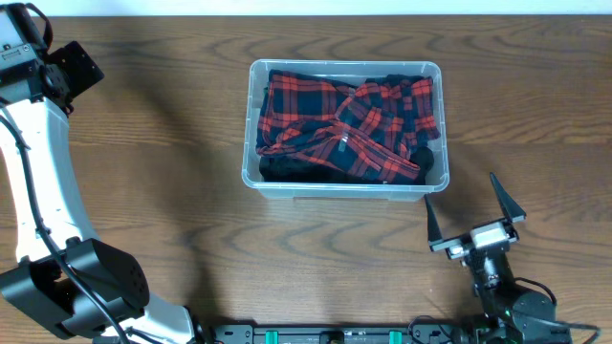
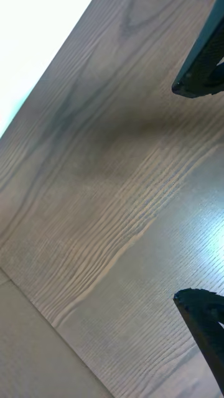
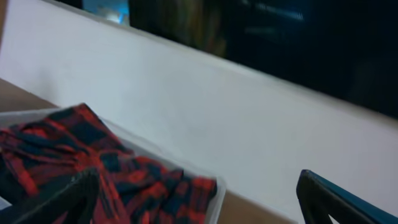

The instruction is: Pack container

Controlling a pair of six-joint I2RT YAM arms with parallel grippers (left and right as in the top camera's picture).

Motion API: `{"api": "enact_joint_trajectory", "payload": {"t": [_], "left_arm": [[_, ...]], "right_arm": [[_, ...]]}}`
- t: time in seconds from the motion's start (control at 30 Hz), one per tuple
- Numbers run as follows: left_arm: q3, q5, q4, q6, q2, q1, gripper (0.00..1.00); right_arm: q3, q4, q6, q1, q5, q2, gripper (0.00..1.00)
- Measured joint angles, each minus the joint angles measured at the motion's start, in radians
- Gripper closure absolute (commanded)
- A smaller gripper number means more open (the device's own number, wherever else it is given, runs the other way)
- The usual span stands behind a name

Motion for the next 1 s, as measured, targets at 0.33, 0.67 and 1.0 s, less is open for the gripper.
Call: {"api": "enact_joint_trajectory", "payload": {"t": [0.33, 0.67, 1.0], "left_arm": [[0.000, 0.000, 0.000, 0.000, 0.000, 0.000, 0.02], [0.000, 0.000, 0.000, 0.000, 0.000, 0.000, 0.02], [0.000, 0.000, 0.000, 0.000, 0.000, 0.000, 0.02]], "right_arm": [[-0.023, -0.174, 0.036, -0.013, 0.066, -0.003, 0.01], [-0.023, -0.300, 0.043, -0.070, 0.083, -0.003, 0.01], [-0.023, -0.300, 0.043, -0.072, 0.083, -0.003, 0.01]]}}
